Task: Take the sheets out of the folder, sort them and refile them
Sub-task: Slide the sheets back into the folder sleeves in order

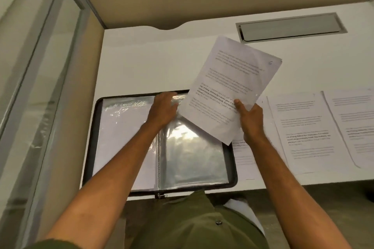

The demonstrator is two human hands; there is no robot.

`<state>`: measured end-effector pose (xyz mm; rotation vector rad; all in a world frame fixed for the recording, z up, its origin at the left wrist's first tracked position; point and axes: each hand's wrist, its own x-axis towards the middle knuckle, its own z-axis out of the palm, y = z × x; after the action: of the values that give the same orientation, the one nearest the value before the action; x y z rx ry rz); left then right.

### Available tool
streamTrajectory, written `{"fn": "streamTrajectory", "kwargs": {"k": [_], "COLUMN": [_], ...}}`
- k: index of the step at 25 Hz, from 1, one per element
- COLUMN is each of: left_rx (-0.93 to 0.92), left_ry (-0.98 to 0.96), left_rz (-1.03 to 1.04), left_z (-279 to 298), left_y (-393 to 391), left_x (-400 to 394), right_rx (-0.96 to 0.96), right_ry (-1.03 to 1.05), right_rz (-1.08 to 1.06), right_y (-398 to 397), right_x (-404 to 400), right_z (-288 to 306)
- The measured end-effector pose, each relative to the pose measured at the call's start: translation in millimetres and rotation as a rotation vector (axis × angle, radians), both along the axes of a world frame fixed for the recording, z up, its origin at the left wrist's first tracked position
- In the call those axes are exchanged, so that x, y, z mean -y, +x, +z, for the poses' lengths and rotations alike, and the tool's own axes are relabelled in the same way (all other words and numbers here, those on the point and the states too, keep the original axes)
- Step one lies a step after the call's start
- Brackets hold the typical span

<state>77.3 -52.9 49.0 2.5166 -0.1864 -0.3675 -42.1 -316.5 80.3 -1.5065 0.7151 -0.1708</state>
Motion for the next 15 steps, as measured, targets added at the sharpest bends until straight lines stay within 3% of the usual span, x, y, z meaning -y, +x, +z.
{"fn": "streamTrajectory", "kwargs": {"k": [3,5,10,15], "left_rx": [0.012,0.074,0.401,0.432], "left_ry": [0.259,0.333,0.248,0.145], "left_rz": [-0.212,-0.287,-0.245,-0.242], "left_z": [-35.5,-53.8,-74.5,-64.6], "left_y": [5.5,0.0,-12.3,-0.6], "left_x": [-0.5,-3.8,-16.0,-13.5], "right_rx": [-0.033,-0.02,-0.029,-0.042], "right_ry": [-0.004,-0.019,-0.04,-0.028], "right_rz": [-0.112,-0.153,-0.21,-0.267], "right_y": [-3.1,-8.5,-7.0,12.5], "right_x": [-9.1,-12.2,-12.8,-16.4], "right_z": [3.4,5.2,3.9,-3.2]}}
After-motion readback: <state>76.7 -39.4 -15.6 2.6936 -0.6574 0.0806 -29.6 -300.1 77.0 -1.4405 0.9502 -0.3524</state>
